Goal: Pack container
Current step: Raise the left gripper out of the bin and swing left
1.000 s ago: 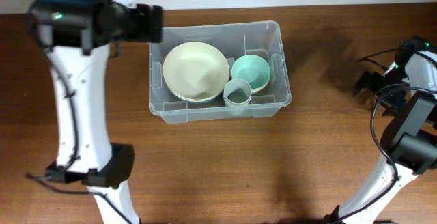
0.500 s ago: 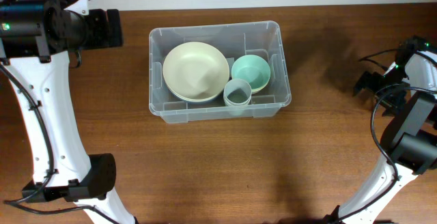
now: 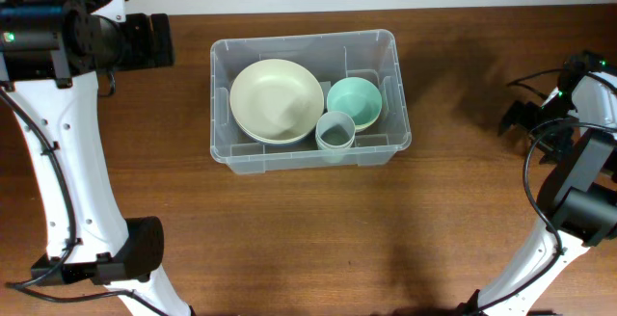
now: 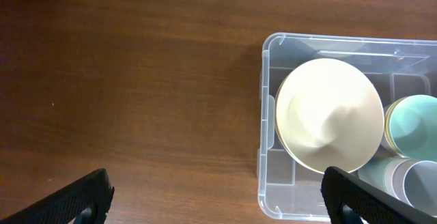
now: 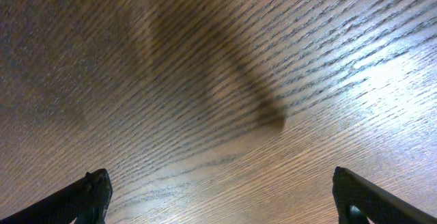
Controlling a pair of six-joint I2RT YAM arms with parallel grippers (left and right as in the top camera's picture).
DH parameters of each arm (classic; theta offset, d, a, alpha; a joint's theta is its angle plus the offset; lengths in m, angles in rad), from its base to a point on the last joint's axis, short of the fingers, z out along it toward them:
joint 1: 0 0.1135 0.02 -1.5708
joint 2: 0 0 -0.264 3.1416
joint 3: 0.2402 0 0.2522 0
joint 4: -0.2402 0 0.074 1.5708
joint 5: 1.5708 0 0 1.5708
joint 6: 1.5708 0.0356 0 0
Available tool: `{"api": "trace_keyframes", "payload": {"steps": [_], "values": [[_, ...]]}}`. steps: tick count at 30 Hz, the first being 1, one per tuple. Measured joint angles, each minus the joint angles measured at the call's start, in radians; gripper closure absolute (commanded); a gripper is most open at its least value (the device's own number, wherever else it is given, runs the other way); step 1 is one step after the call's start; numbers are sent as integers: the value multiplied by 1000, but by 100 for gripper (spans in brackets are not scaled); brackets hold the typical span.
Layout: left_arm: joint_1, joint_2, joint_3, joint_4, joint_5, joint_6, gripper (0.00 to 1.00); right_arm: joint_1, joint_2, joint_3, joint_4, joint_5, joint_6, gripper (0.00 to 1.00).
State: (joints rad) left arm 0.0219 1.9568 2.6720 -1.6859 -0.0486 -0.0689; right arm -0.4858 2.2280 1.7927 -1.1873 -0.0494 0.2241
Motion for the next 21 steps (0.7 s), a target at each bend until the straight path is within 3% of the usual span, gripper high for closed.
{"api": "trace_keyframes", "payload": {"steps": [8,14,21], "values": [[0,0,0,0,4,-1,0,0,0,0,0,0,0,1],[0,0,0,14,89,-3,0,0,0,0,0,0,0,1],[0,0,-9,268,124,18,0,0,0,0,0,0,0,1]]}}
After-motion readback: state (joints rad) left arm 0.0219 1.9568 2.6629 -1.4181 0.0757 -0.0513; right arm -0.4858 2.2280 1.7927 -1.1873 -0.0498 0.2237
